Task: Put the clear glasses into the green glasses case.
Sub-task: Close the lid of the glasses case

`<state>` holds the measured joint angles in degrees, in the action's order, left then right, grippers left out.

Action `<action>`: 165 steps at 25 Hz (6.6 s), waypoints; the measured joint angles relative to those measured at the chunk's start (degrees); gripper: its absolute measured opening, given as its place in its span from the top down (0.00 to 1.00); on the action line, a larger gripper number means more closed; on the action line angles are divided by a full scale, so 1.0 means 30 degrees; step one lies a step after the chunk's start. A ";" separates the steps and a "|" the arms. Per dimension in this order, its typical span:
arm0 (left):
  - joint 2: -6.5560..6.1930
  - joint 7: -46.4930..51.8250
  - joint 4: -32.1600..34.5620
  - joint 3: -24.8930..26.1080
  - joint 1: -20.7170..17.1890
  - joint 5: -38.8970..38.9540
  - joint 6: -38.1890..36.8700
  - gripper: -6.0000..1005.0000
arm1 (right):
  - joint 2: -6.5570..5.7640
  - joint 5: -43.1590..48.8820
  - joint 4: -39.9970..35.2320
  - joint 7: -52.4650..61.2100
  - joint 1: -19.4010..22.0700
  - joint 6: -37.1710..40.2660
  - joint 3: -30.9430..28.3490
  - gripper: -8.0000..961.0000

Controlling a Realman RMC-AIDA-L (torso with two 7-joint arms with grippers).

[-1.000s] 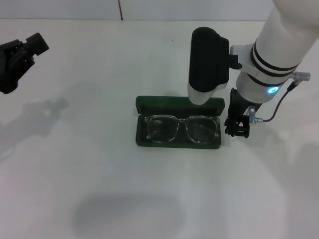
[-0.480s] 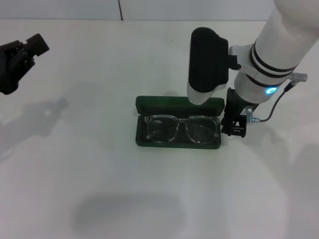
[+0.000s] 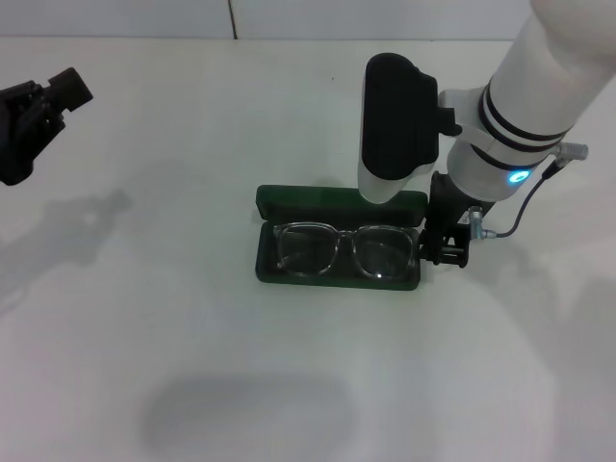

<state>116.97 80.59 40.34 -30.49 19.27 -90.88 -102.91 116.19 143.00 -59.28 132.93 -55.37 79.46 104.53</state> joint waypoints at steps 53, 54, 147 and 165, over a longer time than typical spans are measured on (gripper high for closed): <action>-0.0055 -0.0030 -0.0145 0.0028 -0.0100 0.0018 -0.0003 0.94 | 0.0000 -0.1218 -0.0769 -0.1100 0.0561 -0.0947 -0.0077 0.88; -0.0057 -0.0030 -0.0146 0.0028 -0.0101 0.0015 -0.0001 0.94 | 0.0000 -0.1220 -0.0762 -0.1099 0.0561 -0.0924 -0.0076 0.88; -0.0892 0.0684 0.0498 -0.0145 0.0225 -0.2991 0.2049 0.93 | -0.0133 -0.5814 -1.1149 -0.1734 1.1346 -0.1455 -0.5174 0.87; 0.0010 -0.1178 0.1066 -0.0173 0.1315 -0.9895 0.4555 0.81 | -0.0207 -1.0866 -0.5219 -0.5991 1.0092 0.1246 -1.1274 0.76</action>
<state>117.00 77.06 43.53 -31.01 23.22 -120.57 -89.25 115.56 110.40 -74.93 114.96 -25.09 83.20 70.71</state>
